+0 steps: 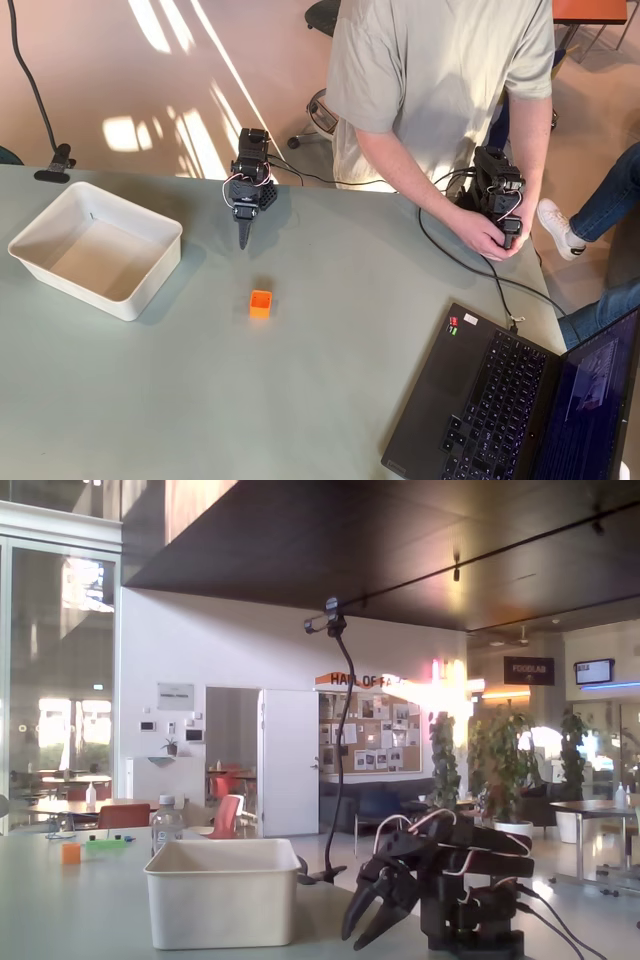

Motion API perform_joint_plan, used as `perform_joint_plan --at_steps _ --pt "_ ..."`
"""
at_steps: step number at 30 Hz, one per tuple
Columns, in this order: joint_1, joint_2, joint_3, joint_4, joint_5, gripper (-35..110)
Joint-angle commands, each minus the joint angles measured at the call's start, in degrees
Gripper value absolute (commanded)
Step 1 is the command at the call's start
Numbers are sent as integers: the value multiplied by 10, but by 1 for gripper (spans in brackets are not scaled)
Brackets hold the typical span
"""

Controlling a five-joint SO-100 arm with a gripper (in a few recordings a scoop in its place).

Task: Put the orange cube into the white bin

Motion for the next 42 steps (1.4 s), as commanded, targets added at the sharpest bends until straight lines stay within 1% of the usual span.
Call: perform_joint_plan --at_steps 1,24,28,32,35,39,42 --pt "2 5 0 -3 -3 12" --pt "-5 6 -24 -13 -1 13" --pt "-5 6 -91 -16 0 13" --pt "-4 4 -180 -68 3 13" --pt "-4 -4 -266 -77 4 12" --pt "-5 -63 -380 -47 4 12" --pt "-5 -196 -495 15 4 12"
